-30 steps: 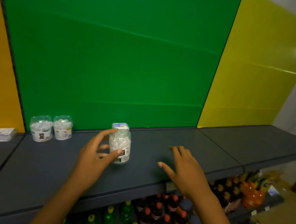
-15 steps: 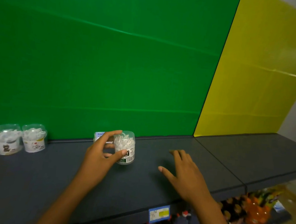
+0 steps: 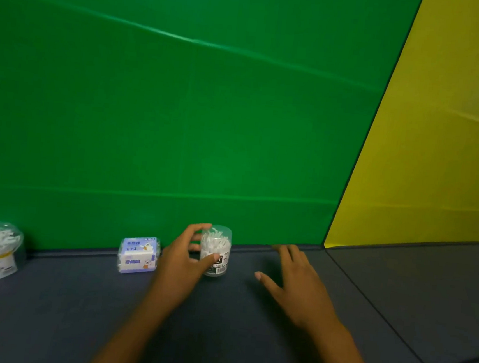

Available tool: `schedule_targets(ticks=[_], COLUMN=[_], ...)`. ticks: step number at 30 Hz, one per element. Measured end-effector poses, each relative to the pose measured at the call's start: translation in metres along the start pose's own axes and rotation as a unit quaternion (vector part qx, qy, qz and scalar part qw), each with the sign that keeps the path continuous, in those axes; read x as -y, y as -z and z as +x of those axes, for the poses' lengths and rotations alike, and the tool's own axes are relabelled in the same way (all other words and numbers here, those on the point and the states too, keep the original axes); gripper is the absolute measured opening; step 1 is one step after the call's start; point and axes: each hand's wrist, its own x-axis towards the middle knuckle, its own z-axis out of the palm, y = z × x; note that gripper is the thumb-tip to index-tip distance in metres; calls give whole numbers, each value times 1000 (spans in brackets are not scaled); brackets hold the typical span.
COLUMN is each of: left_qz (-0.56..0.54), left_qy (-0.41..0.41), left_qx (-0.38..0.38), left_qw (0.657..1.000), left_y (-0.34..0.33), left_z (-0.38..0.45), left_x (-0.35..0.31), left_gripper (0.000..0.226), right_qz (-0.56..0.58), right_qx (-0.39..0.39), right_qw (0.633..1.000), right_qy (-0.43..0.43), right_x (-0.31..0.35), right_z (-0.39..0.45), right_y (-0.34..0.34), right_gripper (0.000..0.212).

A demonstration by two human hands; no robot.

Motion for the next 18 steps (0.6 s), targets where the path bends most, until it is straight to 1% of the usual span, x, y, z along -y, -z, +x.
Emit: schedule_targets(ticks=[3, 8, 12, 18], left_qz=[26, 50, 67, 92], left_qy=[18, 44, 38, 23], left_qx=[-15, -45, -61, -68], left_qw=[999, 997, 995, 993], left_y=[-18, -47, -70, -88], left_z=[15, 29, 35, 36], left_x=[14, 27, 36, 48], left_gripper=[56, 57, 59, 59], right_qz=[5, 30, 50, 105], right_qx=[5, 12, 12, -1], right_qw=[1000, 998, 994, 989], right_qy=[18, 60, 93, 106], right_x=[-14, -42, -58, -72], right_z=[20, 46, 69, 85], right_y=[-10, -27, -35, -54], right_gripper=[72, 67, 64, 63])
